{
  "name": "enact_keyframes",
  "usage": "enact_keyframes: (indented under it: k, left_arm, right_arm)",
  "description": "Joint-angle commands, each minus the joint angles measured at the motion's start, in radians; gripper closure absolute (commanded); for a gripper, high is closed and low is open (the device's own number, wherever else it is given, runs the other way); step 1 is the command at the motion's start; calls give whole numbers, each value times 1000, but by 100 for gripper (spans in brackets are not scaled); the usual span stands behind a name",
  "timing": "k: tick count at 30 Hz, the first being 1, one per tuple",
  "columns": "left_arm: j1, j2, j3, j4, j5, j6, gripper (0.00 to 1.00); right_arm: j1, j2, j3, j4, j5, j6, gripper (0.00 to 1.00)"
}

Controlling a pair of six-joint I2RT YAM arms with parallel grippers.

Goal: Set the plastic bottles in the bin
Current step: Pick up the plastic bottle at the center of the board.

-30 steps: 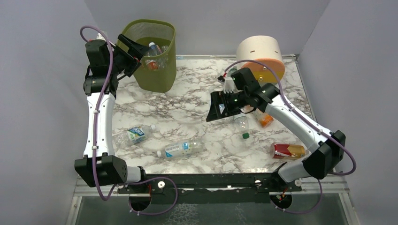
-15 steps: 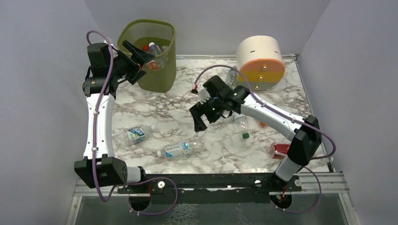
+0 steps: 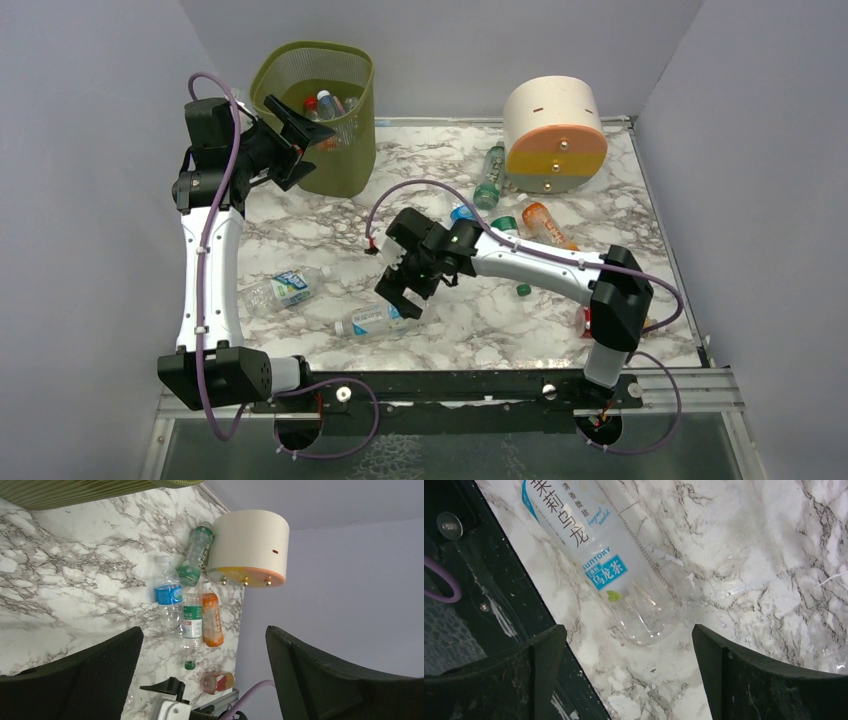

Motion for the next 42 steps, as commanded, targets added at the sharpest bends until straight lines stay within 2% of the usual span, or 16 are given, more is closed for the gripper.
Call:
enact_keyframes:
  k: [1,9,24,32,37,42]
  left_arm:
    - [-5,-23,-7,-29,31,17,1]
    - [-4,-24,2,-56,28,29,1]
    - [-5,-29,2,-70,18,34,1]
    - [-5,-23,4,-70,16,37,1]
    - [-6,-14,4,-69,15,39,1]
    - [-11,-2,8,-69,14,43,1]
  right_arm:
    - [40,52,-8,45,56,-48,0]
    - [75,147,13,54,89,-65,1]
    - [90,226,-1,54,96,-42,1]
    - [92,207,-28,40,98,-16,15]
    - [92,176,-32,14,127,14,32]
    - [91,129,-12,-13,145,42,36]
